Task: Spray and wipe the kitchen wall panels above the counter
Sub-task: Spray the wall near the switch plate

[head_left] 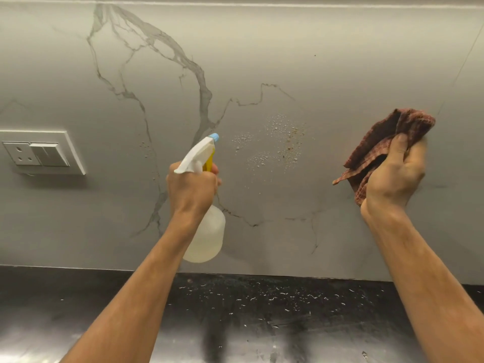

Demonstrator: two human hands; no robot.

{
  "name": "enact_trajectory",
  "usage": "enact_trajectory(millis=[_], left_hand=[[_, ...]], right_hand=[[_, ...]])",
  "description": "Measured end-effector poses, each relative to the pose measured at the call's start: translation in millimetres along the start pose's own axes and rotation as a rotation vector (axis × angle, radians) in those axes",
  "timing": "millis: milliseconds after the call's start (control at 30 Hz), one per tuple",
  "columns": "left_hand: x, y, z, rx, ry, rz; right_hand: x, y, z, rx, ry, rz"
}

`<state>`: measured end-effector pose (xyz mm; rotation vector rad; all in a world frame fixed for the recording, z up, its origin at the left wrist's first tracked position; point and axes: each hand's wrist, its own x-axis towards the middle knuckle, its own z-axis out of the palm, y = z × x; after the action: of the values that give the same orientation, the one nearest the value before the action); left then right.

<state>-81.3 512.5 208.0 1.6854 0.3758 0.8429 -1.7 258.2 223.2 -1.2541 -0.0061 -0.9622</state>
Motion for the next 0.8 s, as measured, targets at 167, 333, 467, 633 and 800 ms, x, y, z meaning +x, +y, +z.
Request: enact_trajectory(millis=[167,333,467,633,800], left_hand=[[11.8,17.0,-4.4,0.034,0.029,0.052],[15.4,16.0,-10.6,0.025,-0.039,0.041],[15.6,11.6,-11.5,0.038,0.021,0.012],[14.7,10.2,-10.0,0.016,-0.027,0.011],[19.4,4.3,-6.7,-0.015,0.044,-0.02]], right_hand=[[1.1,-1.9,11.7,-0.031,-0.004,-0.07],[-4.1,0.4,21.1,-0.059,-0.006,-0.09],[-6.8,1.1,24.9,-0.126,-0.022,-0.072],[-2.1,4.1,28.7,-0.144,-0.011,-0.067],[-0.2,7.3,30.0,-0.13,-0.001,-0.091]])
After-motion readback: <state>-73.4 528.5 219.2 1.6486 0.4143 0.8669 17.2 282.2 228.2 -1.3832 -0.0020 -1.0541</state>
